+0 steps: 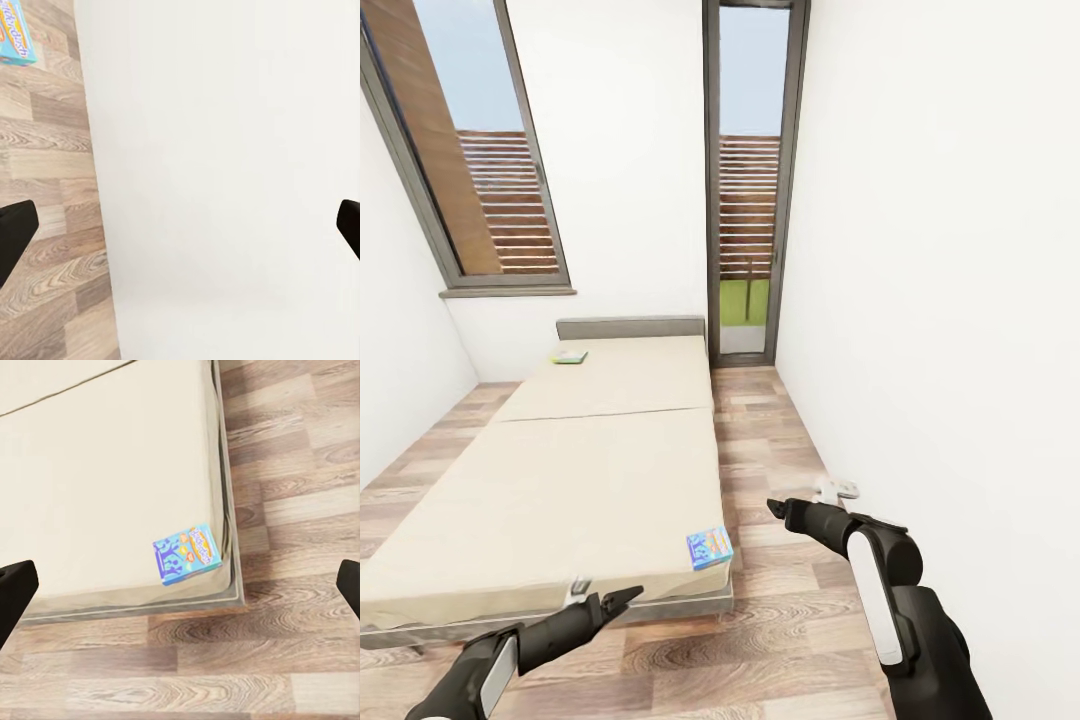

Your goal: Put all the toys in the child's room - the three board games (two on the bed and one on the table), the two jigsaw puzzles on the table, and the tennis ball on the table - inside the toy box on the table in the child's room.

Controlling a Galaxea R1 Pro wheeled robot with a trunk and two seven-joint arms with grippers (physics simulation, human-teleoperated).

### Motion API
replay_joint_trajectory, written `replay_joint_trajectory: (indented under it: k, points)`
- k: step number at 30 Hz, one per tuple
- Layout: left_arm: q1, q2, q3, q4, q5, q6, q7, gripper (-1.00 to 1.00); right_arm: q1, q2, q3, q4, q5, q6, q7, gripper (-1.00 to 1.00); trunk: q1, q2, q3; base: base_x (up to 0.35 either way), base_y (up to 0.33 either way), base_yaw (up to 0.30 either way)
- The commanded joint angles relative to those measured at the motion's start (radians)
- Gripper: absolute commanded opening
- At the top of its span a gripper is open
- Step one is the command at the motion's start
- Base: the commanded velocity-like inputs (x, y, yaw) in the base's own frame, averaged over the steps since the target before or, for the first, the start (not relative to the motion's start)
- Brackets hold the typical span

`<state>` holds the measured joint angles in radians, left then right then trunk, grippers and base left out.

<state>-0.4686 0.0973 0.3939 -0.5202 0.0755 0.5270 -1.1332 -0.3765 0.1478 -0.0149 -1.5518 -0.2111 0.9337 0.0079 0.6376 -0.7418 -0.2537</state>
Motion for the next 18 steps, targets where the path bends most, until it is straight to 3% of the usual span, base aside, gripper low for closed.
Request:
replay_joint_trajectory:
  k: [1, 7, 13, 18]
  points:
    - [-0.001, 0.000, 0.001, 0.000, 0.003, 0.004, -0.002, 1.00, -0.001, 0.001, -0.002, -0.001, -0.002, 0.004, 0.001, 1.00, 0.000, -0.001, -0.001, 0.000, 0.000, 0.000]
    - [-0.001, -0.005, 0.004, 0.003, 0.005, -0.004, -0.006, 1.00, -0.001, 0.000, -0.003, 0.001, -0.002, 0.003, 0.000, 1.00, 0.000, -0.001, -0.001, 0.000, 0.000, 0.000]
    - [0.000, -0.006, 0.049, 0.003, 0.033, -0.003, -0.009, 1.00, -0.001, -0.003, -0.003, 0.000, -0.002, 0.002, 0.000, 1.00, 0.000, -0.001, -0.001, 0.000, 0.000, 0.000]
    - [0.001, -0.007, 0.076, 0.003, 0.065, -0.004, -0.009, 1.00, -0.001, -0.002, -0.002, -0.001, -0.002, 0.002, 0.000, 1.00, 0.019, -0.036, -0.017, 0.000, 0.000, 0.000]
